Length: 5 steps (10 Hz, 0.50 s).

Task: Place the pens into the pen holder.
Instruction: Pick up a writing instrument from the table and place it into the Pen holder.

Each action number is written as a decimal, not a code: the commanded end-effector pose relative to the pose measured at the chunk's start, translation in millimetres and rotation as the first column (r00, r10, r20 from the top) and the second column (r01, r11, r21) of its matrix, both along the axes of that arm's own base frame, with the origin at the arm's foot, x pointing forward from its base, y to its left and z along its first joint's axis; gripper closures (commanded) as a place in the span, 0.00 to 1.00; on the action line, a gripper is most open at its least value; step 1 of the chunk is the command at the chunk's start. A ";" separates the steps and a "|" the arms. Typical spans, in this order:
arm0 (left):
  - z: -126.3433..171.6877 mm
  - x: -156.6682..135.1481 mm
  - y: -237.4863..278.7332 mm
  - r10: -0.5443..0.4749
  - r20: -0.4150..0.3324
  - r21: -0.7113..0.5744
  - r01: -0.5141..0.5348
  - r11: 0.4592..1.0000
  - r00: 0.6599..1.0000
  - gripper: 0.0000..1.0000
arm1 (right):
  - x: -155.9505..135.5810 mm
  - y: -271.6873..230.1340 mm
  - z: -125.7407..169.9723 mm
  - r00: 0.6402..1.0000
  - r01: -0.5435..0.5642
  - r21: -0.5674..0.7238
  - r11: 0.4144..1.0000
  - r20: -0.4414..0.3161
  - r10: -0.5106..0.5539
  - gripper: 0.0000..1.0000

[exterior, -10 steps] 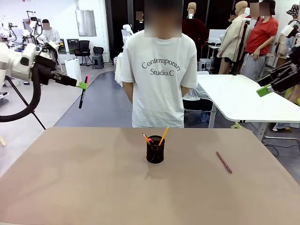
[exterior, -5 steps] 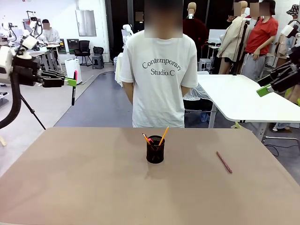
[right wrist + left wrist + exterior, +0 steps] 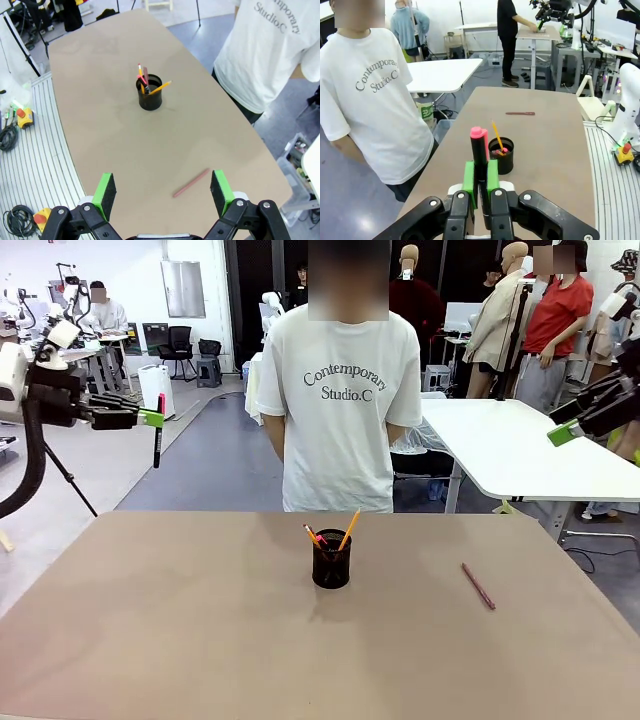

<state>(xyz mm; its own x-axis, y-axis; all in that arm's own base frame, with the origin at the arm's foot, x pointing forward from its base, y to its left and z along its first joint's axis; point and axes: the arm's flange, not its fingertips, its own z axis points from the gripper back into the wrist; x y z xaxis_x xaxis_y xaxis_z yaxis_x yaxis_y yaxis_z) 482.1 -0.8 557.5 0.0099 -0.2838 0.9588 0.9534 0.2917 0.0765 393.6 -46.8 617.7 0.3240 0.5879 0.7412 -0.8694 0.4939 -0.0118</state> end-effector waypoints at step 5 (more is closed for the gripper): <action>2.3 0.7 0.2 0.000 0.005 0.001 0.000 1.000 1.000 1.00 | 1.0 0.7 0.7 1.000 -0.014 0.031 0.999 0.020 0.014 0.00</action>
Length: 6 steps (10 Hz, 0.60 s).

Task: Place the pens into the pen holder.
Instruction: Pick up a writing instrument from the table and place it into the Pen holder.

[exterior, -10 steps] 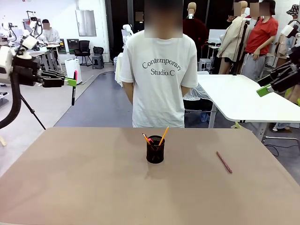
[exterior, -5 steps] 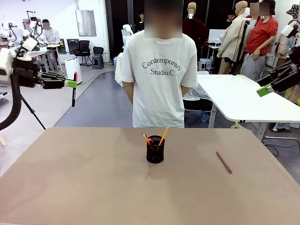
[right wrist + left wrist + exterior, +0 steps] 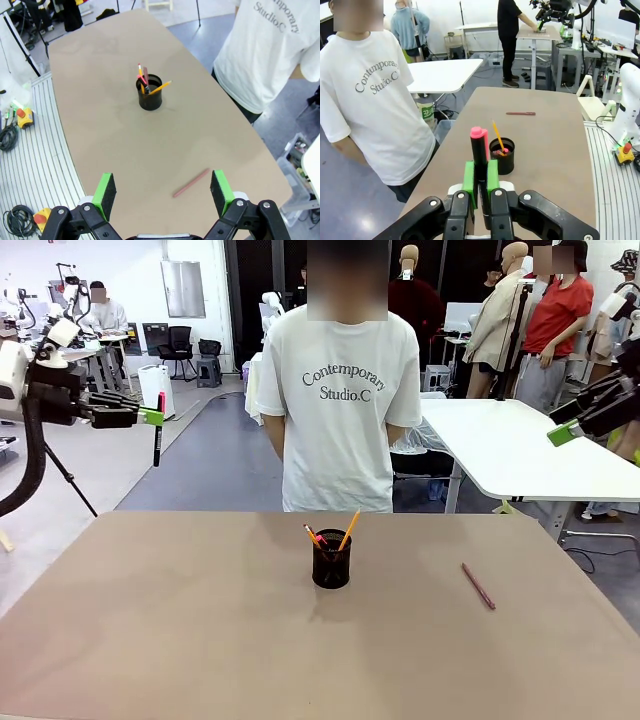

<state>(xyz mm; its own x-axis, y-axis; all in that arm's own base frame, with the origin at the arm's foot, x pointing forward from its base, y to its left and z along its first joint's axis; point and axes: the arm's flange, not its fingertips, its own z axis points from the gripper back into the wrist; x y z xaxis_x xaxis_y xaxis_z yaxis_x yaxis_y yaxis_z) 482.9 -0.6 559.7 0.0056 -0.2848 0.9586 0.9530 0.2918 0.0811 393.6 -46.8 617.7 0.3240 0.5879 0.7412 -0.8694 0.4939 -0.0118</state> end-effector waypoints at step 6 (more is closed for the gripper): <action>-44.0 39.2 -90.8 0.029 0.105 -0.025 -0.026 0.999 0.994 1.00 | 1.0 0.7 0.7 1.000 -0.014 0.031 0.999 0.020 0.014 0.00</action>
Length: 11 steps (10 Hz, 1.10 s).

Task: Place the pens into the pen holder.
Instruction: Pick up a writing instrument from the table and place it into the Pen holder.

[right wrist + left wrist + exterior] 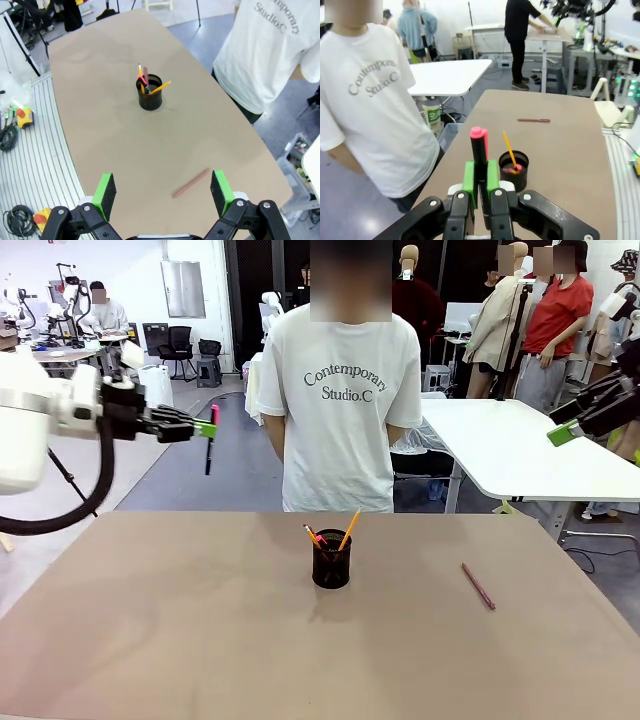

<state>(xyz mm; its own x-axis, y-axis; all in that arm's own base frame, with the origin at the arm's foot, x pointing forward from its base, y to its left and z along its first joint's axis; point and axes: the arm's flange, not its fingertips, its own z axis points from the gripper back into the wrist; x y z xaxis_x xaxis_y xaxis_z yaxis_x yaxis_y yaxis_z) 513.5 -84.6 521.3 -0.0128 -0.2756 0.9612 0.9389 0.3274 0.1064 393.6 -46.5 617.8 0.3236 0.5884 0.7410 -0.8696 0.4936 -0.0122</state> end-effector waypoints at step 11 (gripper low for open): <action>-51.8 46.6 -125.1 -0.113 0.208 -0.013 0.118 0.993 0.972 1.00 | 1.0 0.4 0.5 1.000 -0.014 0.032 0.999 0.020 0.013 0.00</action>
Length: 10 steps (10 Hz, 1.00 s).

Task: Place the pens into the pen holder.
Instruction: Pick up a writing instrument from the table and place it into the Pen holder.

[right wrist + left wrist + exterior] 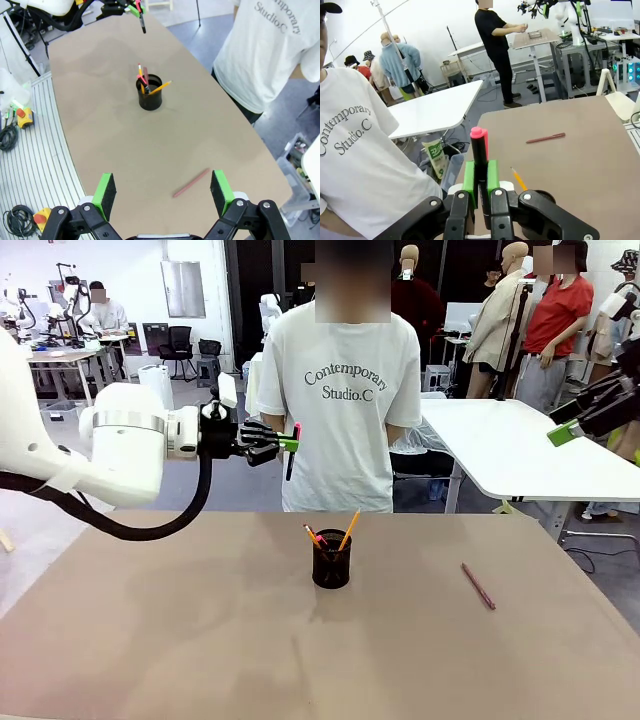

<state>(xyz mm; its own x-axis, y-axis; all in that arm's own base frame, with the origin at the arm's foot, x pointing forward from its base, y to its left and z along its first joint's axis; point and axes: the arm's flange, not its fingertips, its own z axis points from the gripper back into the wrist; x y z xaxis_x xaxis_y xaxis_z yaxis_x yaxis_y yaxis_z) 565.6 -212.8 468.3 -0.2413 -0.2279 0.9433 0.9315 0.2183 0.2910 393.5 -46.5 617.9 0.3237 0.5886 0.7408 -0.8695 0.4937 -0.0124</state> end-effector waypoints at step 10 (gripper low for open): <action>-81.3 24.7 -69.6 -0.181 -0.052 -0.082 0.177 0.981 0.982 1.00 | 1.1 0.4 0.5 1.000 -0.014 0.032 0.999 0.020 0.014 0.00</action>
<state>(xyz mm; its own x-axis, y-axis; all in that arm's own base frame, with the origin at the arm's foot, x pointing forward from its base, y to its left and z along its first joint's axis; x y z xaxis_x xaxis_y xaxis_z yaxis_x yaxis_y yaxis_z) 585.3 -278.7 393.2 -0.2042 -0.1591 0.9659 0.9716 0.0879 0.2199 393.5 -46.5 617.9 0.3237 0.5887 0.7407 -0.8695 0.4938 -0.0125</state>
